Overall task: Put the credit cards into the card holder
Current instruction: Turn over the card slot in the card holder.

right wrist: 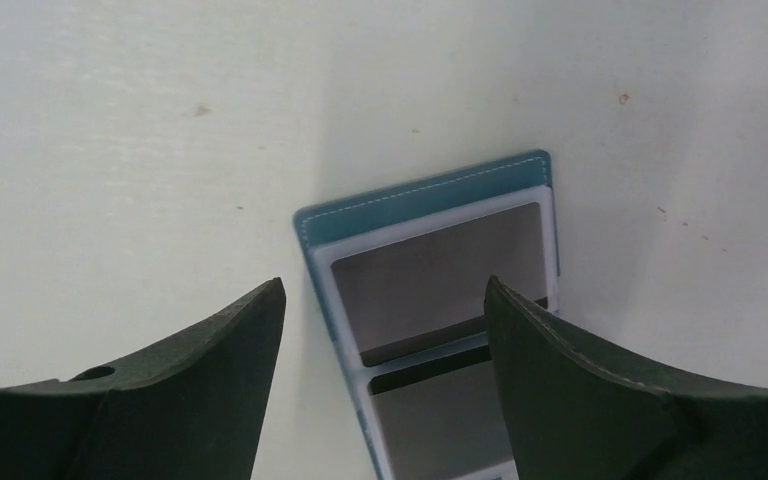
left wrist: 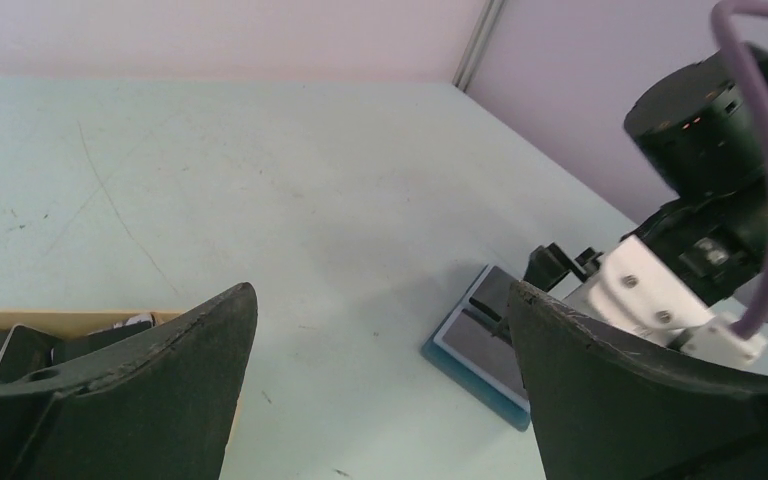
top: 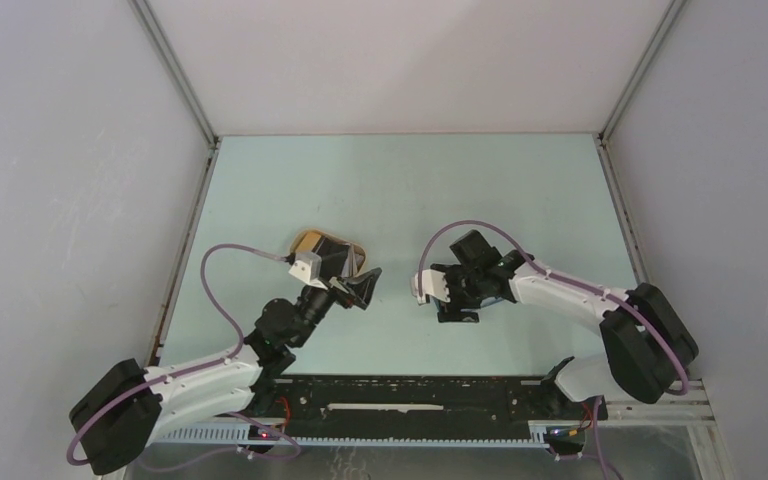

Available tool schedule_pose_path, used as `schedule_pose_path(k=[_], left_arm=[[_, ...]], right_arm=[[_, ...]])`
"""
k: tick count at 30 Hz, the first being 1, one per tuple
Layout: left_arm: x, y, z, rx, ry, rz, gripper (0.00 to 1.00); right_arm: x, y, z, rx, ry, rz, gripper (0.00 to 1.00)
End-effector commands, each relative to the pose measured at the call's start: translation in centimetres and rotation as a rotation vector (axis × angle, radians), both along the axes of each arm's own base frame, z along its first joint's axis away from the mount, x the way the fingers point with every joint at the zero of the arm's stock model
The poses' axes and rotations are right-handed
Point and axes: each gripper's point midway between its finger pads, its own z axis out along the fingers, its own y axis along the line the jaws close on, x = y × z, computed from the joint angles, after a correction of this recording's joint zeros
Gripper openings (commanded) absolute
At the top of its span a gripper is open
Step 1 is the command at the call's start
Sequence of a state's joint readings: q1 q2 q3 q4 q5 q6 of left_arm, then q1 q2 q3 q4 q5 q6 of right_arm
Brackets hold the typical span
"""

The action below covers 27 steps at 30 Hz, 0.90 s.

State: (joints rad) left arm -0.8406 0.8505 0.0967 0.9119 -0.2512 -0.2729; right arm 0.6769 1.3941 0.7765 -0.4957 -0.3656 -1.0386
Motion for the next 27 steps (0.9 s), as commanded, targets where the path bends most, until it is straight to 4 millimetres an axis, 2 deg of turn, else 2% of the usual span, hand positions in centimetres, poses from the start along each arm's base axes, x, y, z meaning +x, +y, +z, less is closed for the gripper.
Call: schedule_pose_path(k=[1, 12, 27], left_arm=[[-0.3, 0.4, 1.9, -0.082, -0.058, -0.001, 1.00], [-0.5, 0.5, 1.9, -0.092, -0.066, -0.006, 1.00], [-0.6, 0.4, 1.9, -0.094, -0.066, -0.015, 1.00]], right_arm=[[1.9, 0.3, -0.2, -0.022, -0.089, -0.031, 0.82], [0.7, 0.4, -1.1, -0.050, -0.053, 0.018, 0.85], [1.6, 0.2, -1.4, -0.069, -0.081, -0.018, 0.85]])
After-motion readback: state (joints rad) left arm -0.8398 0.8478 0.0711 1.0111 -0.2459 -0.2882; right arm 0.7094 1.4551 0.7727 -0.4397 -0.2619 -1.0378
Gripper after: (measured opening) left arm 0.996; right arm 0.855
